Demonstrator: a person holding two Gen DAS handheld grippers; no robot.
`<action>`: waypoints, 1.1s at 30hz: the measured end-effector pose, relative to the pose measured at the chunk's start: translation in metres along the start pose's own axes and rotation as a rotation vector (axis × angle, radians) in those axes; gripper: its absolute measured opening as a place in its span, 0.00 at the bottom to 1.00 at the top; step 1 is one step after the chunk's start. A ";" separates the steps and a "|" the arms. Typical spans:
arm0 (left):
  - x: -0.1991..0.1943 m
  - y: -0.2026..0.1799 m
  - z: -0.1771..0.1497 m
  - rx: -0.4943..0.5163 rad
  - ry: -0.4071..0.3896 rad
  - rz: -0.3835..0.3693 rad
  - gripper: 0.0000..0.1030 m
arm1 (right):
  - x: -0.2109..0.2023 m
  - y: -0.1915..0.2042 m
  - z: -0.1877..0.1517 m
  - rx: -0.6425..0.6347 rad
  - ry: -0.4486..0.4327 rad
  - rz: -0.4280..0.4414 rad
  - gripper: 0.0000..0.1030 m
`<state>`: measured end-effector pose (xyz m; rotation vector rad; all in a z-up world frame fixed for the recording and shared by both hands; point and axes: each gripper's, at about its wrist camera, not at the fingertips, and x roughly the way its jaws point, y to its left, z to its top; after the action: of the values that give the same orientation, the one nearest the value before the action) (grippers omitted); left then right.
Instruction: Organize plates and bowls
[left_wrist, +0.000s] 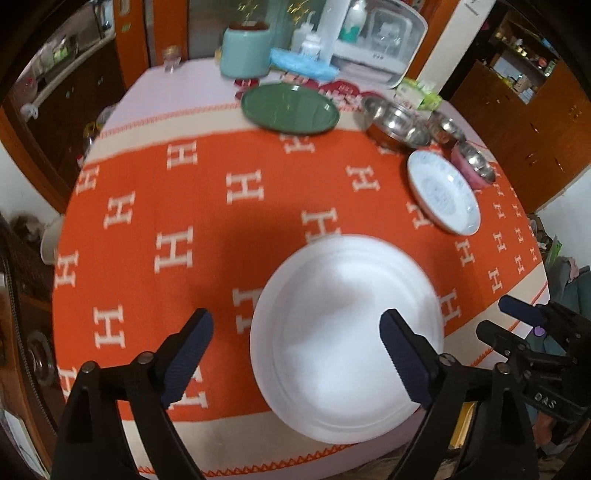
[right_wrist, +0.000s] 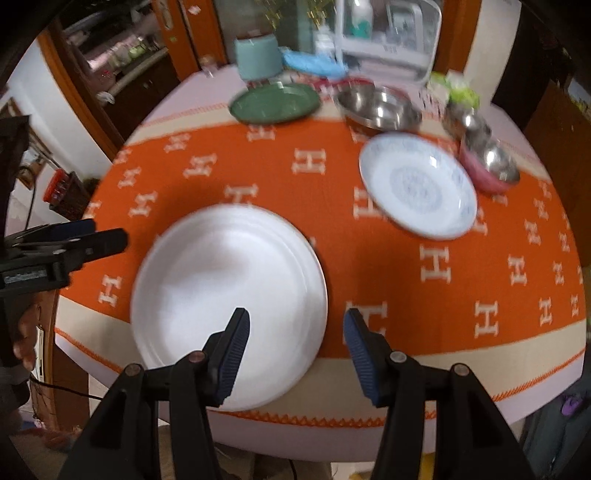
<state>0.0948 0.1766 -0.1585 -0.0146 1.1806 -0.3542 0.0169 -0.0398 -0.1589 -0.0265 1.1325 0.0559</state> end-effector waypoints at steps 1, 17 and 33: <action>-0.006 -0.004 0.006 0.020 -0.017 -0.005 0.89 | -0.008 0.003 0.003 -0.016 -0.023 -0.007 0.52; -0.102 -0.036 0.090 0.129 -0.283 0.066 0.99 | -0.089 -0.025 0.083 -0.051 -0.178 0.071 0.52; -0.066 -0.033 0.206 0.069 -0.260 0.126 0.99 | -0.063 -0.089 0.225 0.016 -0.195 0.100 0.52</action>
<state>0.2510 0.1283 -0.0127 0.0719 0.9064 -0.2724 0.1991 -0.1199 -0.0074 0.0495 0.9386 0.1357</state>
